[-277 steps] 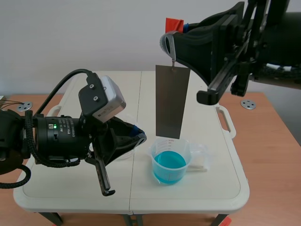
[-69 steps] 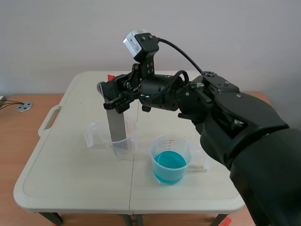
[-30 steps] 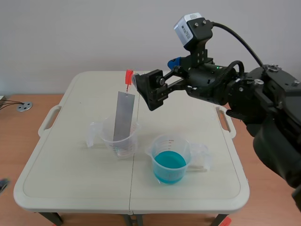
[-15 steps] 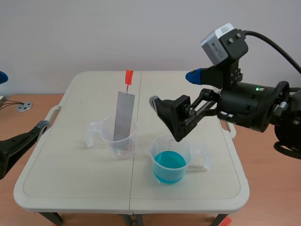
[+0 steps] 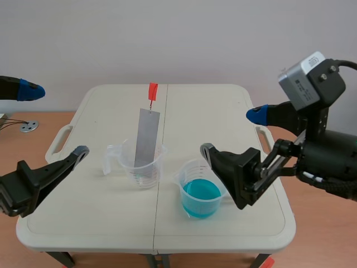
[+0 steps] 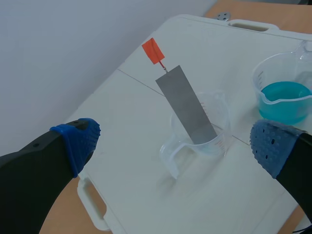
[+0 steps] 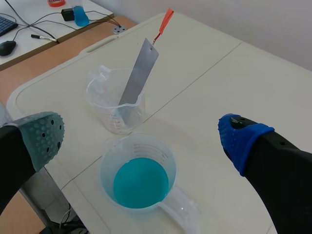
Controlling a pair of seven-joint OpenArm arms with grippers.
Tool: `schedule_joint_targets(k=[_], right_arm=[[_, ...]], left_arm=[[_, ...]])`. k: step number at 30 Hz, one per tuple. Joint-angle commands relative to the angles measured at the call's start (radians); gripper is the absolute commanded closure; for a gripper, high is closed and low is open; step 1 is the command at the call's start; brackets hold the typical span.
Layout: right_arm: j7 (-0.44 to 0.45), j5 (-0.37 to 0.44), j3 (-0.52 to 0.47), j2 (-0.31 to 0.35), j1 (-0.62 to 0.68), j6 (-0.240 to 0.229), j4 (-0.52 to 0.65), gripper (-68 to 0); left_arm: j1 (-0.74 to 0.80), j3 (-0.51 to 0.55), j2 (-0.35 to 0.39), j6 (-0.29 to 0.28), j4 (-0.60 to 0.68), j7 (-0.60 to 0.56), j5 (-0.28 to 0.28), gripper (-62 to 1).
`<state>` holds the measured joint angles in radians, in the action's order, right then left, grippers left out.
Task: Hold the metal plate by the orange handle, dip it into the blue solution, take it out and point at it, then put the plate back in the beaker on the left.
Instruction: 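Return to the home posture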
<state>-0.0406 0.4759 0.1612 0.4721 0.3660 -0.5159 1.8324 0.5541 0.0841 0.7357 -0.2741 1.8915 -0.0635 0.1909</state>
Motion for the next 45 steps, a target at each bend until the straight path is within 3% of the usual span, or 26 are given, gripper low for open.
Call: schedule_joint_targets(k=[1, 9, 17, 24, 29, 37, 45], right_arm=[[0.025, 0.010, -0.018, 0.007, 0.021, 0.000, 0.037, -66.5], [0.026, 0.006, -0.064, 0.007, 0.132, 0.002, 0.100, -66.5], [0.051, -0.016, -0.078, 0.007, 0.210, 0.039, 0.101, -66.5], [0.055, -0.027, -0.078, 0.006, 0.213, 0.057, 0.101, -66.5], [0.051, -0.028, -0.078, 0.006, 0.209, 0.057, 0.101, -66.5], [0.035, -0.028, -0.078, 0.006, 0.207, 0.056, 0.101, -66.5], [0.041, -0.027, -0.078, 0.006, 0.207, 0.056, 0.101, -66.3]], left_arm=[[0.005, 0.004, -0.016, -0.010, 0.014, -0.014, 0.007, -62.3], [0.005, 0.004, -0.029, -0.010, 0.014, -0.014, 0.007, -62.3], [0.005, 0.004, -0.029, -0.010, 0.014, -0.014, 0.007, -62.3], [0.005, 0.004, -0.036, -0.018, 0.014, -0.014, 0.007, -62.3], [0.005, 0.004, -0.055, -0.059, 0.013, -0.019, 0.007, -62.3], [0.005, 0.004, -0.124, -0.062, 0.013, -0.019, 0.007, -62.3], [0.005, 0.004, -0.137, -0.062, 0.013, -0.014, 0.007, -62.3]])
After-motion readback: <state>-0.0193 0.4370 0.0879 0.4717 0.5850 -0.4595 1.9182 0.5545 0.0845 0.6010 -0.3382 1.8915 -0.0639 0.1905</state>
